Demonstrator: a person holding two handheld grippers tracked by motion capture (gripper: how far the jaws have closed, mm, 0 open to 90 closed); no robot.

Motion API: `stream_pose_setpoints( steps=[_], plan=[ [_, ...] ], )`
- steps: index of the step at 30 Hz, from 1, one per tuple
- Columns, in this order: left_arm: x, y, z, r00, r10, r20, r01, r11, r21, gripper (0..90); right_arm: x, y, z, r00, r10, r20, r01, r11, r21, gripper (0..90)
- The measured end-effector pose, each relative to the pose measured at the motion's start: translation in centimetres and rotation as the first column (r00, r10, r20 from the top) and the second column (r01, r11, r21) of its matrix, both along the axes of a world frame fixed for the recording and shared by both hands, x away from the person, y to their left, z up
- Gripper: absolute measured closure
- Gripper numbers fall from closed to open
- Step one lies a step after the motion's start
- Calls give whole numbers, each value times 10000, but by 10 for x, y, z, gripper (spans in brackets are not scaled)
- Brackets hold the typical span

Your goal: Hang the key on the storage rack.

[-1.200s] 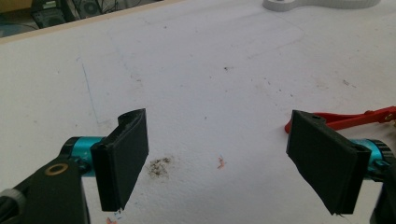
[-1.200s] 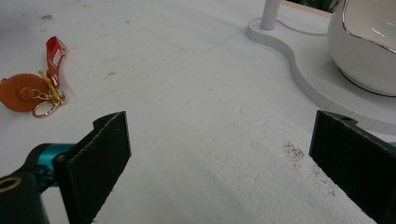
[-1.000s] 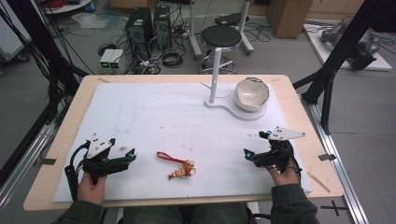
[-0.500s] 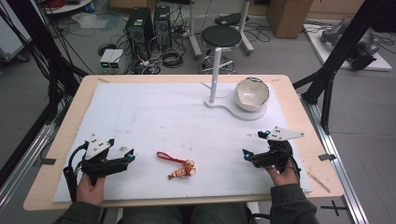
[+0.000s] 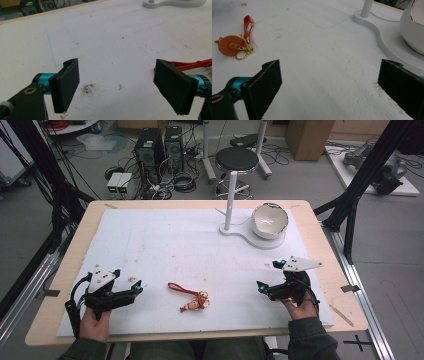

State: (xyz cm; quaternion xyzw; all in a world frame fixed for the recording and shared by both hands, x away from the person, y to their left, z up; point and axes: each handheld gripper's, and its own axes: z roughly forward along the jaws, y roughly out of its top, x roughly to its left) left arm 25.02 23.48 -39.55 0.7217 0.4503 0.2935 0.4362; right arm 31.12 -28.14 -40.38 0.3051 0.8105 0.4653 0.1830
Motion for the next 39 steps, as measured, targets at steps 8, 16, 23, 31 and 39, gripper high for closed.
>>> stream_pose_setpoints(
  steps=[8, 16, 23, 31, 39],
  plan=[
    [1, -1, 0, 10000, -83, 23, 83, 10000, 11, 213, -1, 2, 0, 9999, -11, -104, 11, 10000, -25, 43],
    [0, -2, 0, 9999, -53, 102, 53, 10000, -18, 213, 0, 5, 0, 9999, 137, -95, -138, 9999, -57, 43],
    [1, -3, 0, 9999, -61, 108, 61, 10000, 20, 213, 1, 9, 1, 9994, 291, -160, -293, 9995, -71, 43],
    [3, -3, -1, 9999, -30, 109, 30, 10000, -14, 213, 9, 19, 8, 9971, 651, -398, -656, 9978, -127, 44],
    [3, -4, -1, 9999, -63, 100, 63, 10000, 44, 213, 18, 43, 25, 9879, 1436, -584, -1451, 9892, -222, 44]
  ],
)
